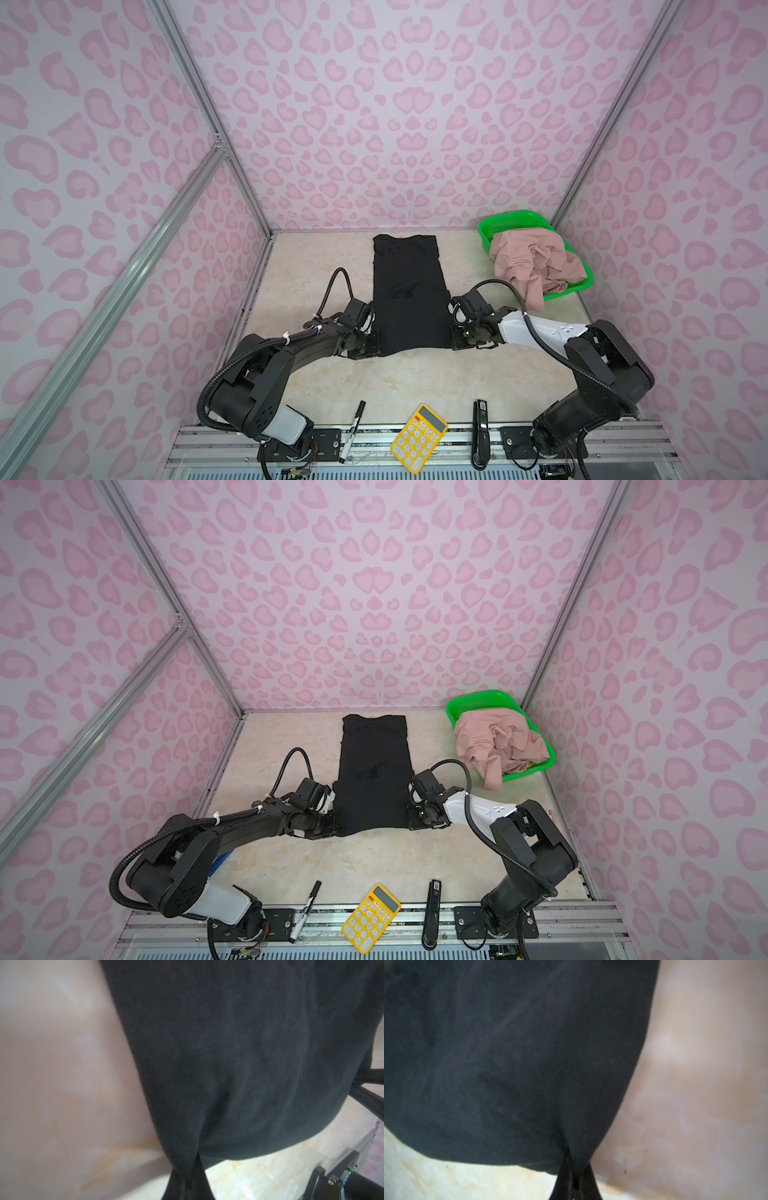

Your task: Fold and stack the mixed laundry pile

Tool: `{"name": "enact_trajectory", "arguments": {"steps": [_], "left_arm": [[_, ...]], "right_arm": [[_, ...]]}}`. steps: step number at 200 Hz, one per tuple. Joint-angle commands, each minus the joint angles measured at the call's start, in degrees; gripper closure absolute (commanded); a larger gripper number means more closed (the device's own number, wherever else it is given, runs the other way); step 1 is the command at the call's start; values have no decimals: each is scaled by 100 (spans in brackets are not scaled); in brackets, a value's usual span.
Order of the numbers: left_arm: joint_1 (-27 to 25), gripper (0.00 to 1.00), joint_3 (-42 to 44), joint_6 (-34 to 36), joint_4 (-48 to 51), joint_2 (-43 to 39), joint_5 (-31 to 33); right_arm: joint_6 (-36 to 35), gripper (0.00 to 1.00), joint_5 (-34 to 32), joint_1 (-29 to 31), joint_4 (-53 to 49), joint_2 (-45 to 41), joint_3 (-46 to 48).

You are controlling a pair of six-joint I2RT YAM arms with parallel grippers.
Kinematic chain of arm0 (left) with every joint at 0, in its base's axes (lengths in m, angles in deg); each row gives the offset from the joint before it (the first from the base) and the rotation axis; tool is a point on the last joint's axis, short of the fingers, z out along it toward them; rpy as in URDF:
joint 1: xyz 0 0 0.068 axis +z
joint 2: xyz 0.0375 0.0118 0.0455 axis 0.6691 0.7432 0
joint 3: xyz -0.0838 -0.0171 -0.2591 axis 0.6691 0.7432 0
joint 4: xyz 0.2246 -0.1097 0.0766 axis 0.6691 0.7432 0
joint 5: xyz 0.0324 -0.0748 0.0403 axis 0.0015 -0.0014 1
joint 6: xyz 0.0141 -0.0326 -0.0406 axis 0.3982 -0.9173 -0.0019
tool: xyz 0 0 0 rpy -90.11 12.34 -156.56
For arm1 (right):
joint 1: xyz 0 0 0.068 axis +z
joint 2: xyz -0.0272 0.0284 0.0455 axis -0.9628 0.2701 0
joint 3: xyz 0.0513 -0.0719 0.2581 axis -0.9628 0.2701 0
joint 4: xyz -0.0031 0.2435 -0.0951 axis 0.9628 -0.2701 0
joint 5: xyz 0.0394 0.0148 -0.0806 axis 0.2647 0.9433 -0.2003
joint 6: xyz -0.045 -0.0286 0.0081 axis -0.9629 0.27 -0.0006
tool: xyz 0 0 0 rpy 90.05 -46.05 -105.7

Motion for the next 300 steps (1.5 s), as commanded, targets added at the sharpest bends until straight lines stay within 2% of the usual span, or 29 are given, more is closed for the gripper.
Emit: {"name": "enact_trajectory", "arguments": {"steps": [1,32,68,89,107,140,165,202,250,300], "left_arm": [[-197,97,236,-315,1061,-314,222],[-564,97,97,-609,1883,-1246,114],[-635,97,-149,-891,2696,-2296,-166],[-631,97,-407,-849,2997,-2500,-262],[-623,97,-872,-643,3085,-2299,-289],[-414,97,-2176,-13,3219,-1529,-271],[91,97,-2944,422,3211,-989,-455],[847,97,-3610,918,2873,-73,-1017],[1438,97,-4770,1278,2643,1407,-1813],[1888,97,-5679,1277,2339,3005,-2451]], "right_arm": [[498,100,-359,217,-1247,-319,342],[907,100,-460,441,-1936,-1285,374],[1296,100,-554,542,-2969,-2565,167],[1329,100,-607,543,-3134,-3015,95],[1134,100,-481,354,-3069,-3011,-113],[384,100,-353,-298,-3049,-2372,-1102],[-155,100,-150,-764,-2963,-1696,-1958],[-748,100,214,-1073,-3083,-350,-3247],[-1068,100,405,-1315,-3047,1262,-4931],[-1058,100,476,-1587,-2992,2948,-6473]]}}
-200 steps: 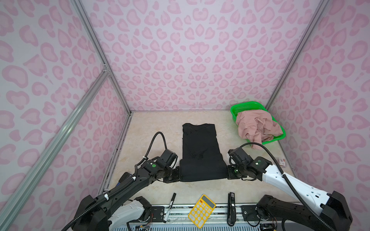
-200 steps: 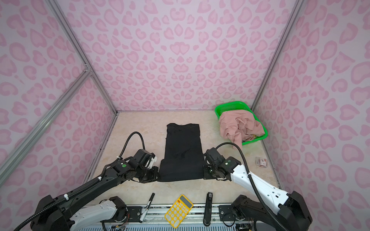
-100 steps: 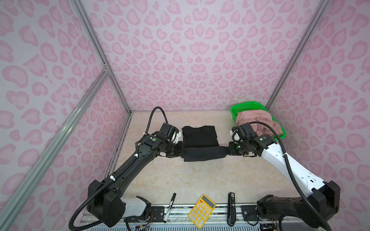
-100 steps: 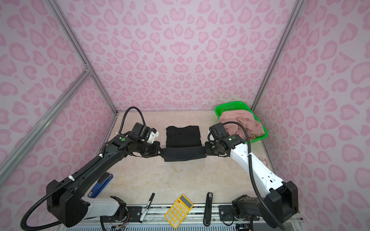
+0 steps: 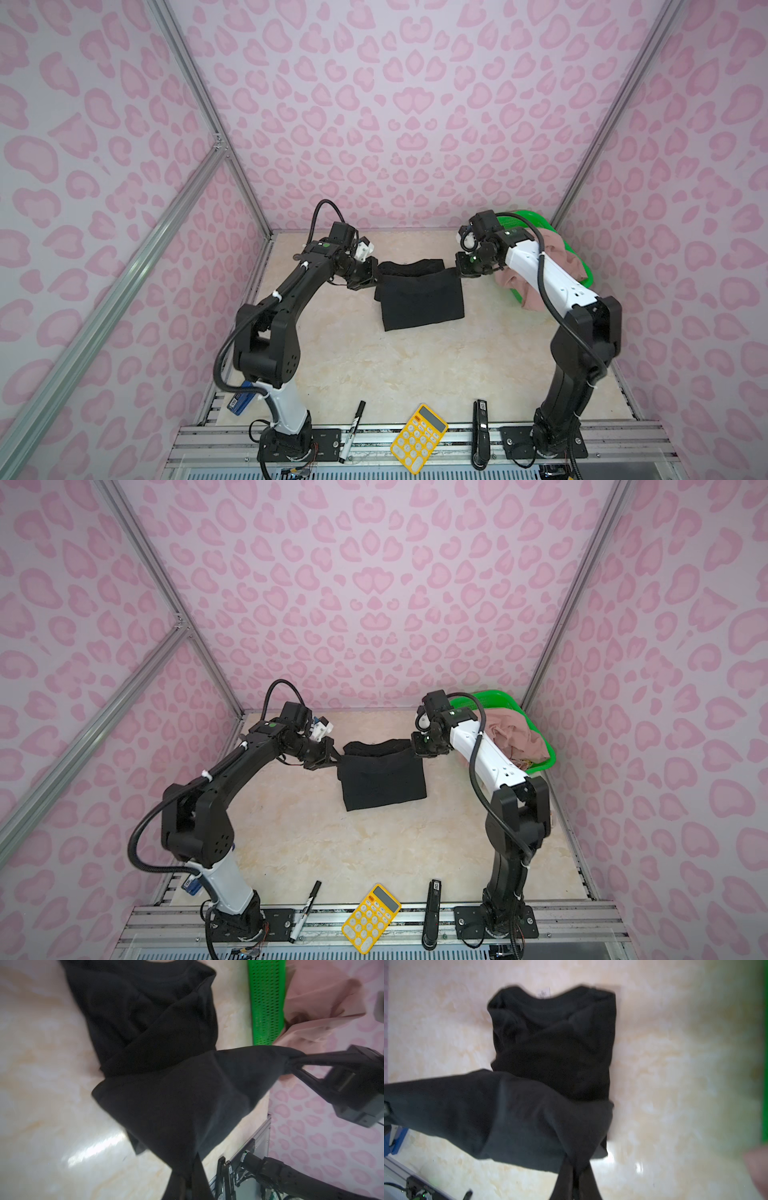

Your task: Fold and stack the mixed laundry pile

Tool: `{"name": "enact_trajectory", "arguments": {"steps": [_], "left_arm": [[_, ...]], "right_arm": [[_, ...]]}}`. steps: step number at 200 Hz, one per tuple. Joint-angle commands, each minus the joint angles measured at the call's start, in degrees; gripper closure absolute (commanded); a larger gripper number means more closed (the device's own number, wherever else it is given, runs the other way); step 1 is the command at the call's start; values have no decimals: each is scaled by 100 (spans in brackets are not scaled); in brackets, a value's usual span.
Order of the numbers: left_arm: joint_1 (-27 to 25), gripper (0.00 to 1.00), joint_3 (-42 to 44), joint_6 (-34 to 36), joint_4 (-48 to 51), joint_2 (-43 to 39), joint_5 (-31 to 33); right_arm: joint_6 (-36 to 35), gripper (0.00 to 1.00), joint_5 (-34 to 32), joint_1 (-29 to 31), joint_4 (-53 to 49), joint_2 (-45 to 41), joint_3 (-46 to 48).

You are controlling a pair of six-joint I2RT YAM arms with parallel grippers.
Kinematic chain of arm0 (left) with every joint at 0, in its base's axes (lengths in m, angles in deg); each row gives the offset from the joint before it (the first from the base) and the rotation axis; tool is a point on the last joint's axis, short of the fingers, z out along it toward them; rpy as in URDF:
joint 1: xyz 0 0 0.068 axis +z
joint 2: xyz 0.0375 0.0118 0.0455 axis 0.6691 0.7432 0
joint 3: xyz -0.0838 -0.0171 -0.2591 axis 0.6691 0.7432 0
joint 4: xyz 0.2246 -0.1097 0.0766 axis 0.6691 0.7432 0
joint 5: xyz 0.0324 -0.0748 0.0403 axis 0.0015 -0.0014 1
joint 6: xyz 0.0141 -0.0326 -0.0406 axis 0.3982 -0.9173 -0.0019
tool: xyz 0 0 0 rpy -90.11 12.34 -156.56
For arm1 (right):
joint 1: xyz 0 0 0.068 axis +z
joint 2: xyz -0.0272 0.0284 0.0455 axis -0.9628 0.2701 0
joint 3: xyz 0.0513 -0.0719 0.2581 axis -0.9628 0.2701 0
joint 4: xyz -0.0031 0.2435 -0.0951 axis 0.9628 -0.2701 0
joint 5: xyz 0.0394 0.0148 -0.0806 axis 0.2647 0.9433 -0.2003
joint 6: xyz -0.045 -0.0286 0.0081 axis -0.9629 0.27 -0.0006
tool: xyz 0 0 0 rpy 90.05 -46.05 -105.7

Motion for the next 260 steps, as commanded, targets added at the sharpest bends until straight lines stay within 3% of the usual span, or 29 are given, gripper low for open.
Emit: {"name": "enact_trajectory", "arguments": {"steps": [1,25,61,75,94,134,157,176,202,247,260], "left_arm": [[207,97,-334,48,-136,628,-443],[379,94,-657,-240,-632,1233,-702],[586,54,-687,-895,-1933,1663,-975],[651,43,-558,-1001,-2310,1567,-889],[739,39,-388,-877,-2376,1287,-561],[818,40,863,-497,-2383,165,479],[818,49,1853,-480,-2681,-306,457],[809,58,2368,-520,-3187,-401,60],[676,63,2417,-340,-3365,-113,-307],[275,63,2192,-6,-3194,348,71],[220,69,2282,9,-3158,349,252]], "right_arm": [[-34,100,29,-130,-40,669,-511],[64,95,193,-256,259,1453,-1150],[162,65,371,-304,735,2229,-1889],[65,58,287,-280,814,2201,-1900],[-171,52,53,-254,841,1922,-1641],[-534,44,-143,-223,1183,520,65],[-820,44,40,-83,1256,-188,1088],[-1007,47,101,246,1161,-559,1554],[-760,52,-51,476,1325,-791,2074],[-278,56,-301,256,1578,-882,2452],[-236,56,-325,189,1619,-913,2545]]}}
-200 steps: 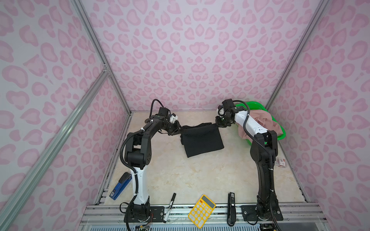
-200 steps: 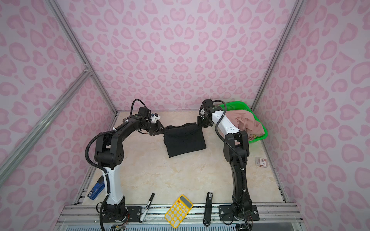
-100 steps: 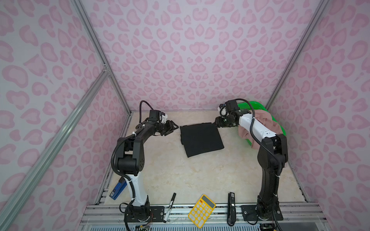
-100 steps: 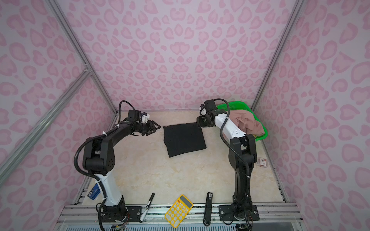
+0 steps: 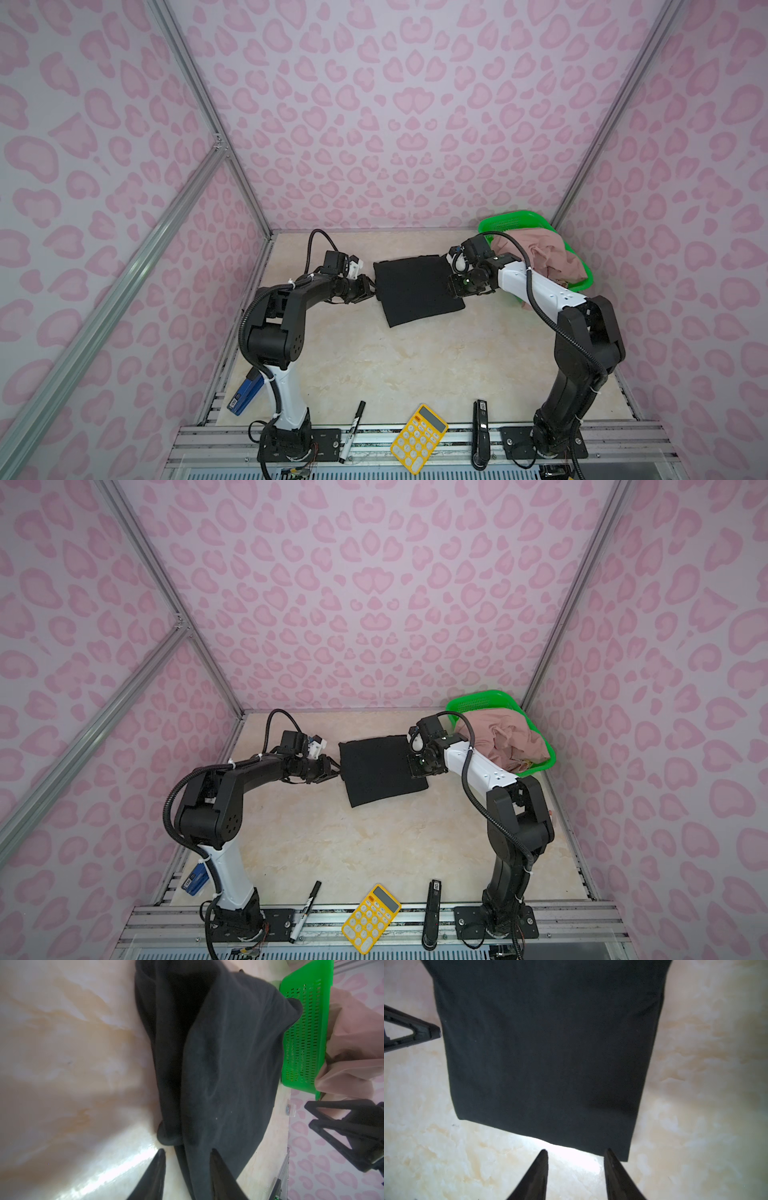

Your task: Fold and stack the mixed laundry pile

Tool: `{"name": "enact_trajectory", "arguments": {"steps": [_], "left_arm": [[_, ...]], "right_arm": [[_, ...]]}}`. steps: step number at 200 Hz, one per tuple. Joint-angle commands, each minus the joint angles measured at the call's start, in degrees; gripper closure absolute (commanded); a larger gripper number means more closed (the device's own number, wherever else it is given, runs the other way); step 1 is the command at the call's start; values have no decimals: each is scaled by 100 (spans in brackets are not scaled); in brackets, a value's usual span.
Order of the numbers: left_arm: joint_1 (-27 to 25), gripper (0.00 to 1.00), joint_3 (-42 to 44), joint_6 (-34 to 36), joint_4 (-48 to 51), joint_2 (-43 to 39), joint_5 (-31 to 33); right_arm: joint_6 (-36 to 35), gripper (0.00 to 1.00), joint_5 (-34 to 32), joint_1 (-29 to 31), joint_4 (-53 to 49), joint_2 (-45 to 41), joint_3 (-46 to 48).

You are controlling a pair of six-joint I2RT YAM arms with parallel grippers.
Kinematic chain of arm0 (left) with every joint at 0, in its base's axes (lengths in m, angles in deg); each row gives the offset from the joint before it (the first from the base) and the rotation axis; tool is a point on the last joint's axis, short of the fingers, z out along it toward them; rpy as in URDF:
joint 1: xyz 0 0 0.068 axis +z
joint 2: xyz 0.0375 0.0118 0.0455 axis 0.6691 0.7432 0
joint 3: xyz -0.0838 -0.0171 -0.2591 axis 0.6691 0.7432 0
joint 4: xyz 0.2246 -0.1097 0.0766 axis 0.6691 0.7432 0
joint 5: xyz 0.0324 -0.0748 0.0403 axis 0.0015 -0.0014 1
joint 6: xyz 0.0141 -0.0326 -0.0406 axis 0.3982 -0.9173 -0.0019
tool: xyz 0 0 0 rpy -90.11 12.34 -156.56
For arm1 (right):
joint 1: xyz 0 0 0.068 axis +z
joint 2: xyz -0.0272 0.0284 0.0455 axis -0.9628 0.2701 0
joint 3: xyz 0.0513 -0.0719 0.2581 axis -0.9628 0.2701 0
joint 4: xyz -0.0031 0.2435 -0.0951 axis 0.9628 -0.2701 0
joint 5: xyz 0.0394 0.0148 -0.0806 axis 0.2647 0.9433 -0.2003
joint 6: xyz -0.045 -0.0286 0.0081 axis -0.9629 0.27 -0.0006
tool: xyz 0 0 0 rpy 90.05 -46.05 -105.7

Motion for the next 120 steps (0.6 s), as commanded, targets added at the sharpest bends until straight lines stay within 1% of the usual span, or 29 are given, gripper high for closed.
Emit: {"name": "enact_trajectory", "arguments": {"steps": [1,34,54,73,108,120], "left_arm": [[-77,70,17,235,-33,67,309],[-122,70,478,151,-265,-157,688],[-125,65,632,159,-290,-350,973],[-126,65,592,185,-245,-391,1228],[-197,65,164,397,-247,45,1029],[-231,65,16,487,-231,236,866]], "right_arm": [[261,56,-149,-101,187,-45,139],[241,56,-209,-243,270,-78,349],[214,54,-232,-273,257,-79,412],[221,54,-245,-269,297,-98,482],[258,54,-223,-274,356,-130,571],[266,54,-219,-274,360,-127,580]]}}
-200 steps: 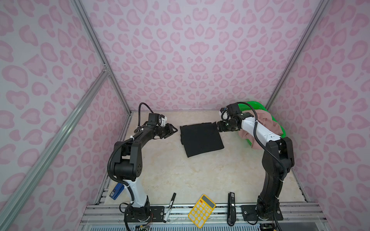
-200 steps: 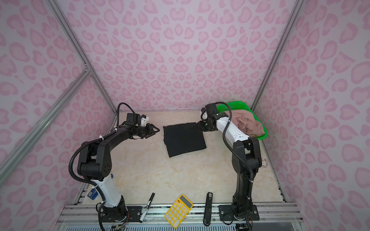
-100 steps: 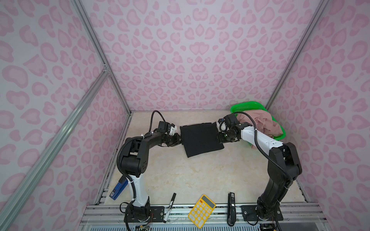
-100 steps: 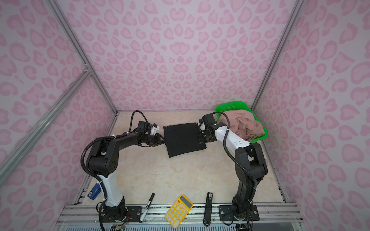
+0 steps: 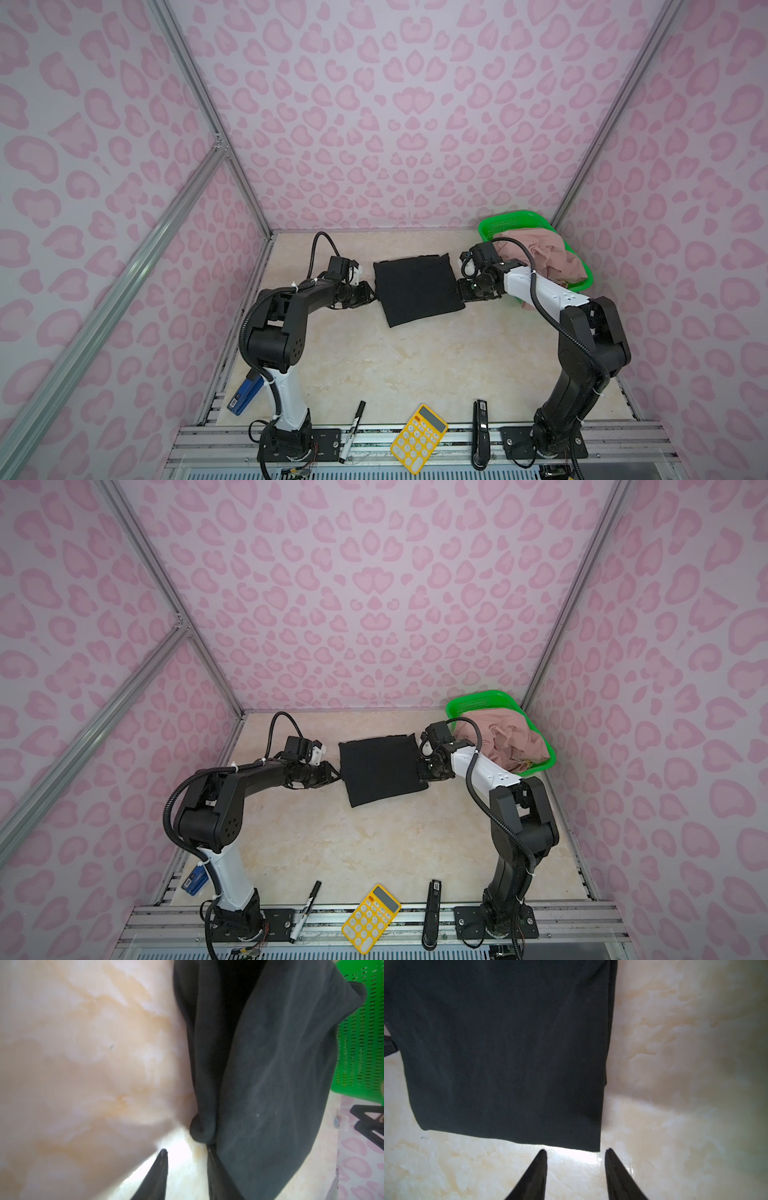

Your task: Fold and stack the mixed laundry pile

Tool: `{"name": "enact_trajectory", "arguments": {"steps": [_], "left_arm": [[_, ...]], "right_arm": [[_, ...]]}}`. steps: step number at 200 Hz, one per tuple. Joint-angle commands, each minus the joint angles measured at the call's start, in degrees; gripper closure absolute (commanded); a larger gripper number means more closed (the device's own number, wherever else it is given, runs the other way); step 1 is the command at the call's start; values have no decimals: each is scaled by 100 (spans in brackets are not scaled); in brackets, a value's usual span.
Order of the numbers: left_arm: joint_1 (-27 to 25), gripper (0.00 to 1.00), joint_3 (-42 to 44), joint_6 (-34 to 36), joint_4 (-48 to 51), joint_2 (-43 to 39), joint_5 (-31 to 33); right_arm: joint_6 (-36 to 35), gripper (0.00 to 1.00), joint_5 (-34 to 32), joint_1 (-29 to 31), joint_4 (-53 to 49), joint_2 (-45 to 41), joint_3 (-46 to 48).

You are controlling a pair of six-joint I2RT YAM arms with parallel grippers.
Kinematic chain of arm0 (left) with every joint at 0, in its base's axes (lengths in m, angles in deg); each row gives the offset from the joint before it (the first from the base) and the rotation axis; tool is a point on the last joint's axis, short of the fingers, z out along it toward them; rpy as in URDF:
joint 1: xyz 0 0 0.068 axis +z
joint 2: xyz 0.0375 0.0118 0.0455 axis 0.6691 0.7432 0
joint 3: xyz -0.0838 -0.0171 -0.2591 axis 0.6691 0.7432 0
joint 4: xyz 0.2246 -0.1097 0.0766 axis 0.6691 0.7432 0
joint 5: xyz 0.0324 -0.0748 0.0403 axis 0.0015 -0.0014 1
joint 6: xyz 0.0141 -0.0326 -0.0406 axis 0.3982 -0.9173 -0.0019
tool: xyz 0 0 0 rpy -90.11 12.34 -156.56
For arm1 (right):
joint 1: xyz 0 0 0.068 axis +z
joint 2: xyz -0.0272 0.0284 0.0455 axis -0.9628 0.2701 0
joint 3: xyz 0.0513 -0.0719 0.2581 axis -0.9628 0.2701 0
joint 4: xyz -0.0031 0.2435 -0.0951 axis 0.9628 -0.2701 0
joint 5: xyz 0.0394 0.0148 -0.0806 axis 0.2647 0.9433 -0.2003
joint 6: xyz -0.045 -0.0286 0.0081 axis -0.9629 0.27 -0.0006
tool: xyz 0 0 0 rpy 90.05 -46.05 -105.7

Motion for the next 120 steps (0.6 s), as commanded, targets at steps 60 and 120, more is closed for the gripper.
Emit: {"name": "enact_trajectory", "arguments": {"steps": [60,120], "left_arm": [[-104,82,-187,-20,-626,420,-1090],[-129,97,-22,-718,-475,-262,-1648]], "right_arm": [[69,54,49,-73,253,-6,189],[91,55,96,-116,443,76,339]]}}
